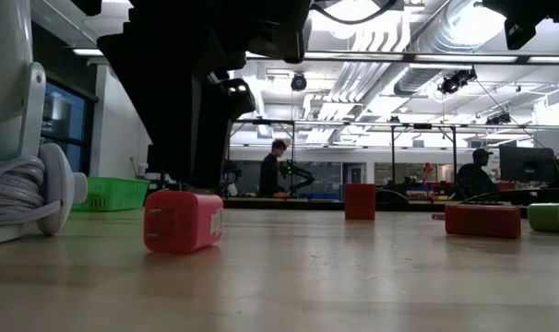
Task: Pick & Place Office items
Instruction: Put the pink charger adapter into the green bin
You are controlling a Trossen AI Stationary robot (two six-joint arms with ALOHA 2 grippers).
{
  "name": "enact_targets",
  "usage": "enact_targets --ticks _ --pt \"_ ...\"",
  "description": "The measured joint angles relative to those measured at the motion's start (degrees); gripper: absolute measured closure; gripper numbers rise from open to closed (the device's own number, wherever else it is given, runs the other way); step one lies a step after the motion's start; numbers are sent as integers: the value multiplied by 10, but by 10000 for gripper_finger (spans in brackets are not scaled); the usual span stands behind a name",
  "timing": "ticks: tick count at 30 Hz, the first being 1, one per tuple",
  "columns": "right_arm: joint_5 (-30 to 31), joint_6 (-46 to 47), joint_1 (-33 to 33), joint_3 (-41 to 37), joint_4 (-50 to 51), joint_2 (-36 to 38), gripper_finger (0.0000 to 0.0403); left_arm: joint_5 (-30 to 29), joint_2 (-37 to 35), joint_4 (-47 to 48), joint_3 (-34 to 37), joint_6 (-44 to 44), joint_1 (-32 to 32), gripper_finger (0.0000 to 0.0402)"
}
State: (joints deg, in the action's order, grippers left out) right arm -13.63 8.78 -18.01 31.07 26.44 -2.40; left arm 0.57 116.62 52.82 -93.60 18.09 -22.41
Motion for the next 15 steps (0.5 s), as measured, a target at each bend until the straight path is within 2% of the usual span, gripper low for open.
enact_targets --ticks 15 --pt "0 0 0 0 0 0 316 -3 4 3 0 10 -12 167"
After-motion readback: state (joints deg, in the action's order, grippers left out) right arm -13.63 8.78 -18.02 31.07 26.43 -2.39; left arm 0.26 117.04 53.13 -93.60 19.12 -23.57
